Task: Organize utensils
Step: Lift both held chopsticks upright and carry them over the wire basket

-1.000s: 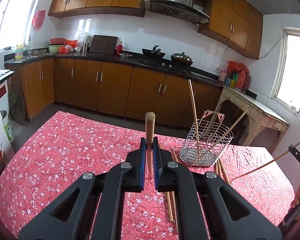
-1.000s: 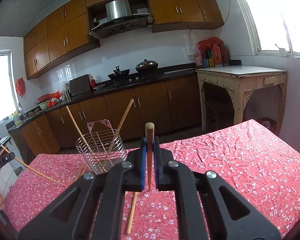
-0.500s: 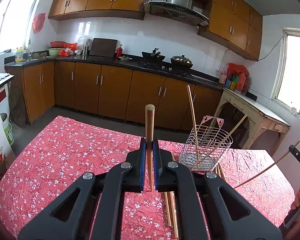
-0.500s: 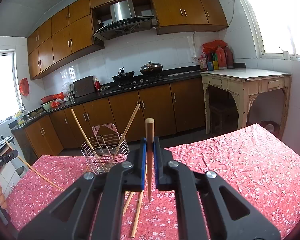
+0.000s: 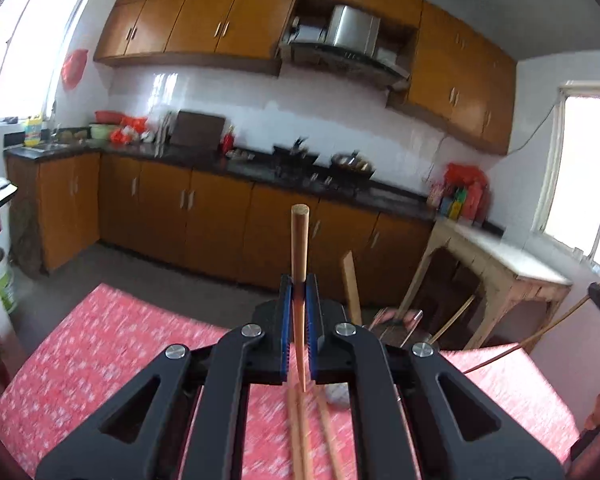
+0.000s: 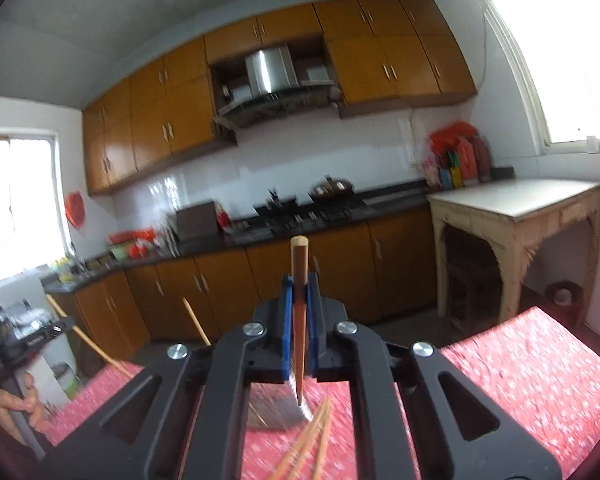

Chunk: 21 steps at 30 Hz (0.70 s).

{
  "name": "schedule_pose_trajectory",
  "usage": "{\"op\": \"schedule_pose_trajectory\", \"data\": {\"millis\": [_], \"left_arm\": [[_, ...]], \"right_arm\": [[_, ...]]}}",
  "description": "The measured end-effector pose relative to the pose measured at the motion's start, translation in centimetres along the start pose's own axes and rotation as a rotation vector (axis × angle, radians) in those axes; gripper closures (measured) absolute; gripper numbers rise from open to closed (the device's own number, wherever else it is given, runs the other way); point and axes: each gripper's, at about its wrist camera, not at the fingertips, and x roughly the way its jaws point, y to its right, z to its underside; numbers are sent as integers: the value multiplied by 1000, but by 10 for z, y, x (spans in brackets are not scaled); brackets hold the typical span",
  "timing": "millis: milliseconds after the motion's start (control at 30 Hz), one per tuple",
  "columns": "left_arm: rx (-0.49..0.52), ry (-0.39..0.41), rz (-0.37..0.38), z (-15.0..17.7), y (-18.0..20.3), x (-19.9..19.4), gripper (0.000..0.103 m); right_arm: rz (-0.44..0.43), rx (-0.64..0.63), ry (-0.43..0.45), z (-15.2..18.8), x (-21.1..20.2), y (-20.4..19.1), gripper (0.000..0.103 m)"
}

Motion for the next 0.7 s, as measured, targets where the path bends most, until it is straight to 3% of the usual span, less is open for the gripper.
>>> {"op": "schedule_pose_trajectory", "data": {"millis": [133,267,700], "left_arm": [[-26,41,68,-22,21,4,97],[-14,52,100,-28,41,16,97],[27,-49,60,10,58,75,97]], "right_arm": [[-39,-4,37,-20,19,-14,95],[-58,-12,4,-21,53,-23,95],[-77,51,-171,19,128,-12,95]]}}
